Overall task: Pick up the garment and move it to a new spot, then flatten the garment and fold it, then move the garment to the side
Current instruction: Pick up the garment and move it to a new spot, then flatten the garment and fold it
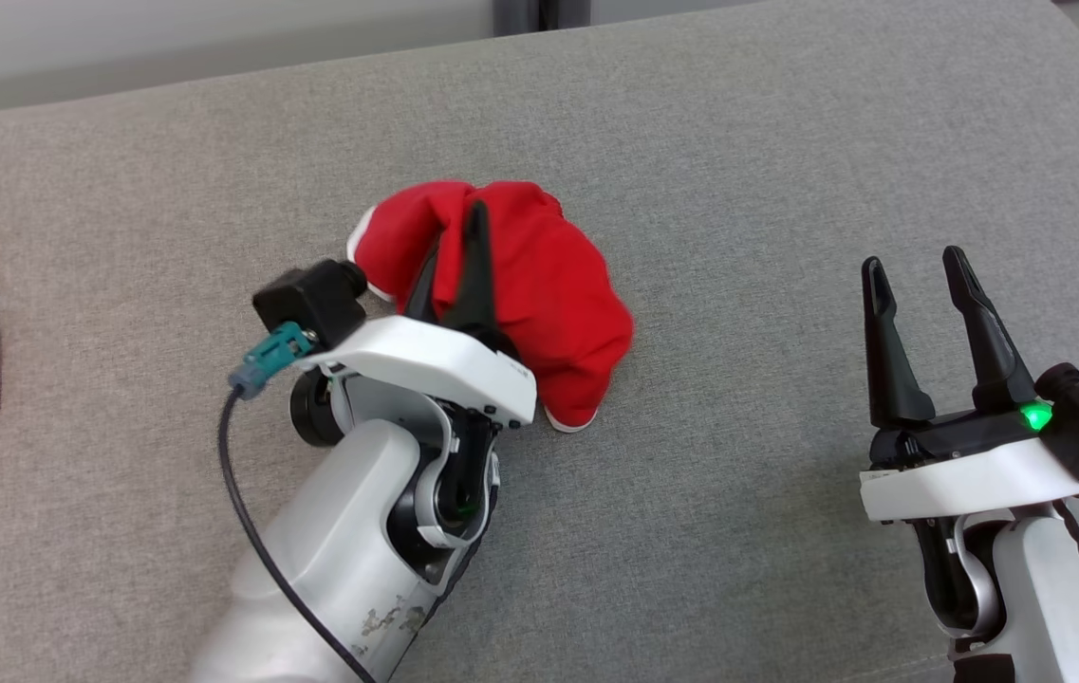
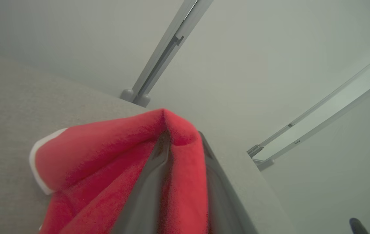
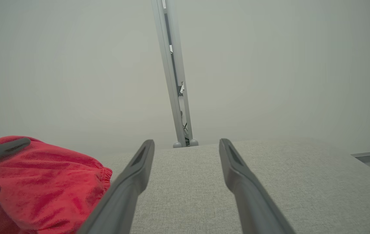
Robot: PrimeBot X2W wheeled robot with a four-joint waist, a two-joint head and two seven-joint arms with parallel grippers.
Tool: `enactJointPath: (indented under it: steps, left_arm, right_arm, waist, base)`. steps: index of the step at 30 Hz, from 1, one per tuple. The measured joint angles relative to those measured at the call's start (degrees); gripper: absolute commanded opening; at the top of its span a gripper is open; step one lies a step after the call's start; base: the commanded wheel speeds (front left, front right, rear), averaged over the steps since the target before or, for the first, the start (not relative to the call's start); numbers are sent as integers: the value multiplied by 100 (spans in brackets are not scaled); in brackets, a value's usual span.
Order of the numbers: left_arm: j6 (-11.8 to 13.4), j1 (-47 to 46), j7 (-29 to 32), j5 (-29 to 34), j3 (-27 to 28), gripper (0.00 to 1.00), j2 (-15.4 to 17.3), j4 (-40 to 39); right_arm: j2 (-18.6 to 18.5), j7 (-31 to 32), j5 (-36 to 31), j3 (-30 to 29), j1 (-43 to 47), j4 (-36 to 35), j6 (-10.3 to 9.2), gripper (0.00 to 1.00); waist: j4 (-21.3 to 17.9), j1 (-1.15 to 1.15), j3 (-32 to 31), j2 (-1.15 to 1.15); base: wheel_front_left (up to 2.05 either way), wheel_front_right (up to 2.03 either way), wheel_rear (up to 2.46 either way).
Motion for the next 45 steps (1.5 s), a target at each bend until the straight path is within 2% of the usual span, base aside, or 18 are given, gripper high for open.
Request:
enactJointPath:
  steps: [4,6,12,18,23,28,33,35,41,45]
  left_arm:
    - [-142,-62,1,136,-299,100,11,589]
    - [-224,-143,1,265,-235,100,1,697]
    - [-420,-144,-1,1079,364,100,36,758]
    - [-645,142,0,2015,847,100,431,523]
    - [-801,657,-2,2632,1252,100,751,204]
    - [-954,1473,-3,3127,1766,100,820,-157]
    - [-1116,2221,-4,3607,2270,100,641,-569]
    - [-1255,2498,-4,3869,2527,100,409,-751]
    - [-1485,2692,-4,4122,2924,100,120,-867]
    - [-1629,2692,-4,4240,2955,100,35,-855]
  right_arm:
    - [1,-1,-10,-24,-1,5,0,100]
    - [1,-1,-20,-43,1,18,0,100]
    - [1,-1,-80,-68,65,66,0,100]
    - [2,0,-185,-25,210,130,0,100]
    - [1,-1,-269,4,358,190,0,100]
    - [2,-1,-335,93,509,230,0,100]
    - [0,-1,-353,131,594,242,0,100]
    - [1,-1,-361,158,656,279,0,100]
    - [-1,-1,-370,272,681,328,0,100]
    - [1,-1,-249,664,716,380,0,100]
  waist:
    - [43,0,17,0]
    - [101,0,-1,0]
    - [337,0,-168,0]
    - [639,0,-426,0]
    - [890,0,-652,0]
    - [1085,0,-854,0]
    - [1209,0,-958,0]
    - [1264,0,-984,0]
    - [1339,0,-1013,0]
    - [1424,0,-987,0]
  base:
    - [0,0,0]
    - [0,0,0]
    - [0,0,0]
    - [0,0,0]
    - [0,0,0]
    - [0,0,0]
    - [0,0,0]
    - [0,0,0]
    - [0,0,0]
    - [0,0,0]
